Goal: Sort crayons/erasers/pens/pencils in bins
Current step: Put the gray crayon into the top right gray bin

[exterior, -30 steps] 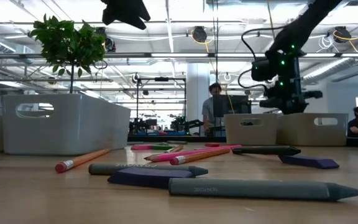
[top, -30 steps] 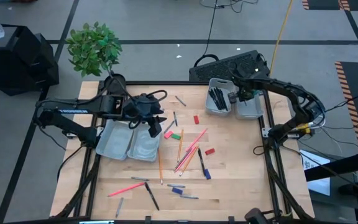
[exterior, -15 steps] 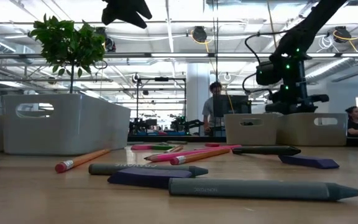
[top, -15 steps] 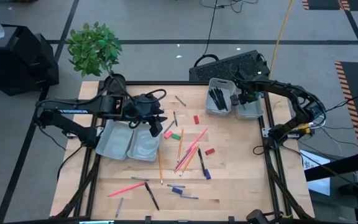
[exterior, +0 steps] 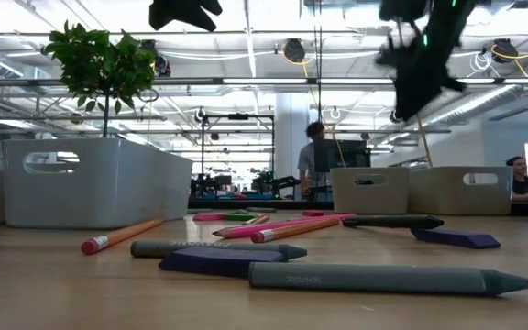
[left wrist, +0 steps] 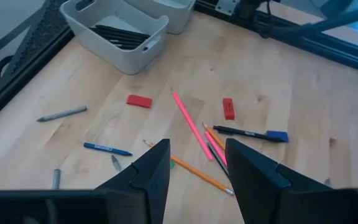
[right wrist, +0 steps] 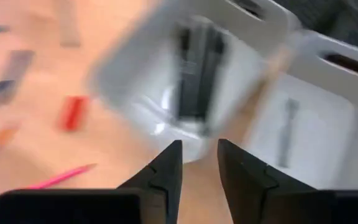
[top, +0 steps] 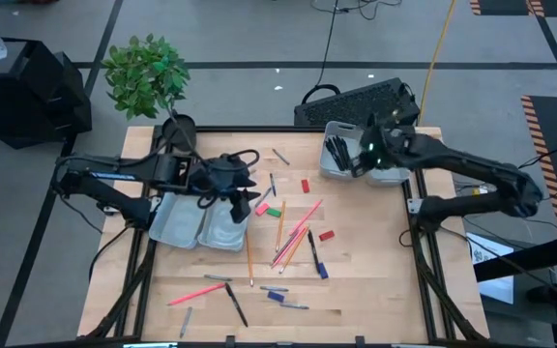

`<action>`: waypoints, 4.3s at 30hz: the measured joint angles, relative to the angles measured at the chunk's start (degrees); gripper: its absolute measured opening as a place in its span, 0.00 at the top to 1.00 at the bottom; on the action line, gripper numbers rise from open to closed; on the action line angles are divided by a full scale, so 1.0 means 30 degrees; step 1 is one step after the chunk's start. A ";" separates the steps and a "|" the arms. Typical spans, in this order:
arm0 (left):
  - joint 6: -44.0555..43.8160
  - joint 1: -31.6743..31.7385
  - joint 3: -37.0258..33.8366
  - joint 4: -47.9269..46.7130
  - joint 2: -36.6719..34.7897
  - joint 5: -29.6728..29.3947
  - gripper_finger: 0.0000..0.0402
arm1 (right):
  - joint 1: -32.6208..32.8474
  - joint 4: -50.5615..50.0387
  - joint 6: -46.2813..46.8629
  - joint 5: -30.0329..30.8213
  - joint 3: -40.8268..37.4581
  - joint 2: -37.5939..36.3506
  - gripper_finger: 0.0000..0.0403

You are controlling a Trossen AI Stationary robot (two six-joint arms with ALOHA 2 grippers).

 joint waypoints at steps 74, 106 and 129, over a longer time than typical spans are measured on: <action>-0.5270 -0.8416 0.0007 -0.2628 -0.0291 -0.2375 0.61 | 2.0089 0.9116 -0.0358 0.0518 0.8759 1.9562 0.72; -0.4218 -0.8409 0.0007 -0.2457 -0.0291 -0.2389 0.61 | 1.9394 0.1627 0.1809 -0.6373 0.7634 1.8401 0.96; -0.4217 -0.8394 0.0007 -0.2316 -0.0290 -0.2392 0.61 | 1.9387 0.2771 0.1855 -0.5098 0.6277 1.8365 0.93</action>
